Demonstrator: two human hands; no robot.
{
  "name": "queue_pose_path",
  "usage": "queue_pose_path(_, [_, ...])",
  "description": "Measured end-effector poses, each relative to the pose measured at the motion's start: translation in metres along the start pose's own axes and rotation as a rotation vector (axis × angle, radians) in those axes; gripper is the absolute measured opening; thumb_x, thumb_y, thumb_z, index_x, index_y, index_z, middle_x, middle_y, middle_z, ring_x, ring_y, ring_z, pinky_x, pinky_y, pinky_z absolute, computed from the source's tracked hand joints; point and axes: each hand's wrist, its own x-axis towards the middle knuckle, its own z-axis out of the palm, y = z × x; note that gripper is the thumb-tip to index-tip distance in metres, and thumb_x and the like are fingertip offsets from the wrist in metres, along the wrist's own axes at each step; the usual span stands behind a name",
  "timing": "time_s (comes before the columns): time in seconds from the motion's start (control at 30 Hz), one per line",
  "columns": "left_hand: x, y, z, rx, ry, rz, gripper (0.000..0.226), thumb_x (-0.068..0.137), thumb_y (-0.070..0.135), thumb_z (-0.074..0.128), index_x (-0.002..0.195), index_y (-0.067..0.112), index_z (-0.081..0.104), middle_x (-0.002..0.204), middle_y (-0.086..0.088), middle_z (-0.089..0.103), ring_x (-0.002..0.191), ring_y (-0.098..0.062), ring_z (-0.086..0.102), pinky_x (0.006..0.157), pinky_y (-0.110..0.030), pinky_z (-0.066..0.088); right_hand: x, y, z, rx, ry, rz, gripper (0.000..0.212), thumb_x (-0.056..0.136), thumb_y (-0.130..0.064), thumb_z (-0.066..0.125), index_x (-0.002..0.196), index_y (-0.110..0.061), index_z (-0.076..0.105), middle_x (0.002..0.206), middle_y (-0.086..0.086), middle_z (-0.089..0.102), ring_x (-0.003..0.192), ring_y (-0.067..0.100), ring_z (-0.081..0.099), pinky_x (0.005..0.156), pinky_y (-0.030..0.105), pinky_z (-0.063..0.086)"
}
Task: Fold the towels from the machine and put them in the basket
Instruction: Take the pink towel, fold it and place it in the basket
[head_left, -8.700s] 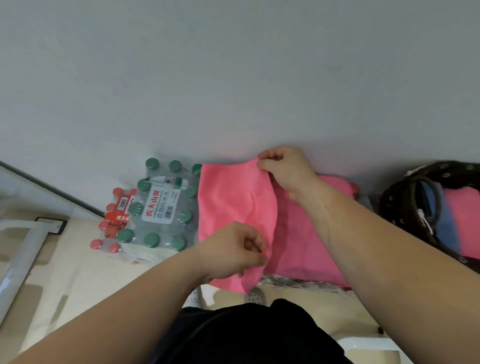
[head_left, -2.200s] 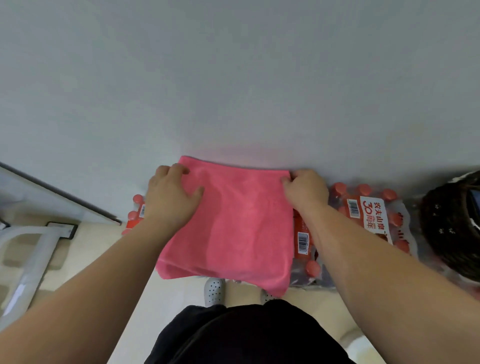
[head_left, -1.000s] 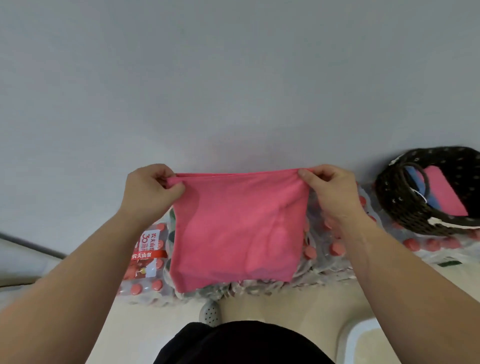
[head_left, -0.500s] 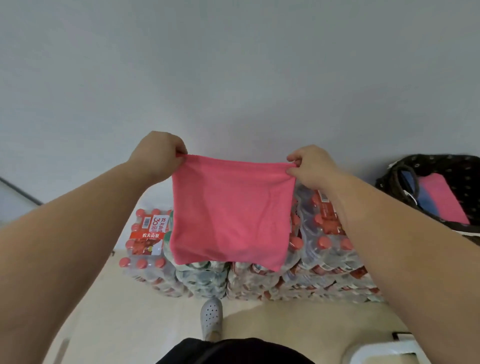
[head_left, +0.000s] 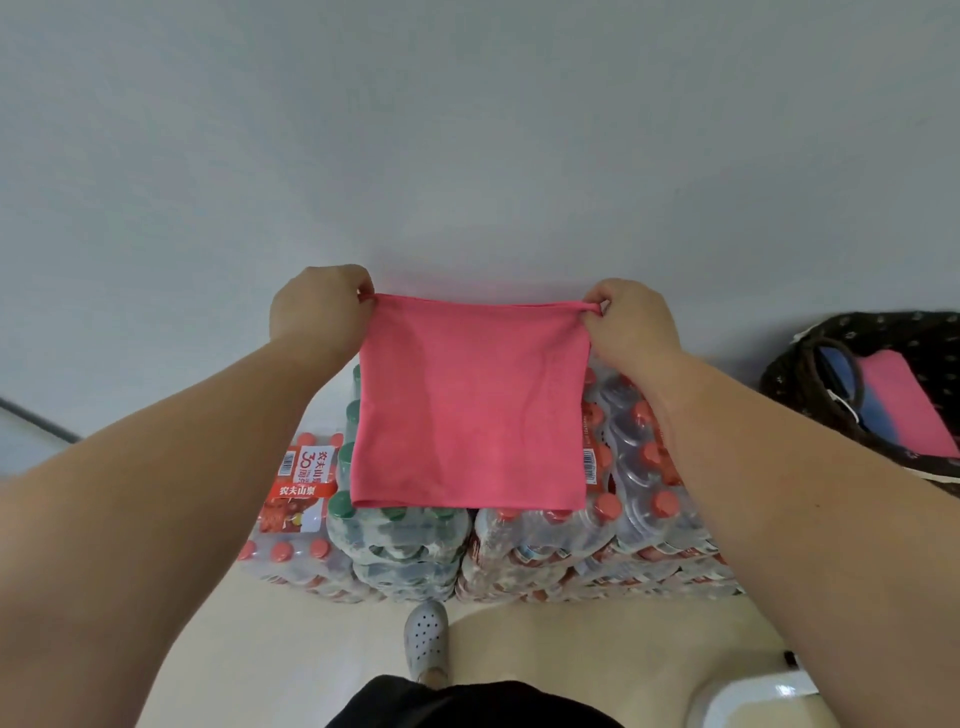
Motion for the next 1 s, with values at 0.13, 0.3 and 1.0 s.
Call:
queue_pose_path(0.13, [-0.014, -0.002, 0.006, -0.098, 0.03, -0.024, 0.021, 0.093, 0.022, 0.054, 0.102, 0.023, 0.073, 0.088, -0.005, 0.07, 0.081, -0.032, 0.062, 0.068, -0.034, 0.047, -0.018, 0.006, 0.009, 0.132, 0.022, 0.051, 0.012, 0.086, -0.015, 0.056, 0.087, -0.022, 0.066, 0.08, 0.002, 0.07, 0.079, 0.025, 0.068, 0.08, 0.041, 0.056])
queue_pose_path(0.3, [-0.07, -0.018, 0.02, -0.147, -0.004, -0.02, 0.018, 0.092, 0.02, 0.058, 0.101, 0.023, 0.074, 0.069, 0.002, 0.062, 0.074, -0.03, 0.064, 0.068, -0.036, 0.053, -0.068, 0.024, 0.026, 0.177, -0.091, 0.063, 0.007, 0.087, -0.022, 0.065, 0.088, -0.029, 0.064, 0.073, -0.003, 0.069, 0.07, 0.019, 0.07, 0.071, 0.046, 0.059])
queue_pose_path(1.0, [-0.184, -0.066, 0.071, -0.112, 0.099, 0.054, 0.009, 0.087, 0.013, 0.064, 0.09, 0.013, 0.073, 0.062, -0.005, 0.067, 0.049, -0.029, 0.052, 0.053, -0.026, 0.035, -0.171, 0.067, 0.05, 0.144, -0.107, -0.03, 0.016, 0.09, -0.02, 0.067, 0.083, -0.027, 0.054, 0.064, -0.009, 0.062, 0.058, 0.014, 0.061, 0.056, 0.038, 0.051])
